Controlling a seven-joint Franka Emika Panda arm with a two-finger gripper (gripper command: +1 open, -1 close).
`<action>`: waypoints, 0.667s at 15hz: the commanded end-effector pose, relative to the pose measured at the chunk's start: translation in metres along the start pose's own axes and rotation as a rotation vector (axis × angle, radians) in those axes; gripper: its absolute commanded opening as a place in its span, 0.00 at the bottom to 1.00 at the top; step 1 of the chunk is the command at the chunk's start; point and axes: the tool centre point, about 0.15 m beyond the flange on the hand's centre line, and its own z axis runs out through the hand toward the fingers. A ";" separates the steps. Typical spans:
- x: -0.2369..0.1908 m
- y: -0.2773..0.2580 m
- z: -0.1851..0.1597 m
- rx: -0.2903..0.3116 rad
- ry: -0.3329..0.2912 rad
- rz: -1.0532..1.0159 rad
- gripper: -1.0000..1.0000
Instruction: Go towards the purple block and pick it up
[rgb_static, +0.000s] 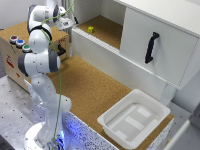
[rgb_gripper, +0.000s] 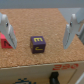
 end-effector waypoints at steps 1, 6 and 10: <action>0.040 0.003 0.021 0.112 -0.049 -0.150 1.00; 0.061 0.027 0.037 0.114 -0.045 -0.204 1.00; 0.069 0.035 0.052 0.105 -0.063 -0.271 1.00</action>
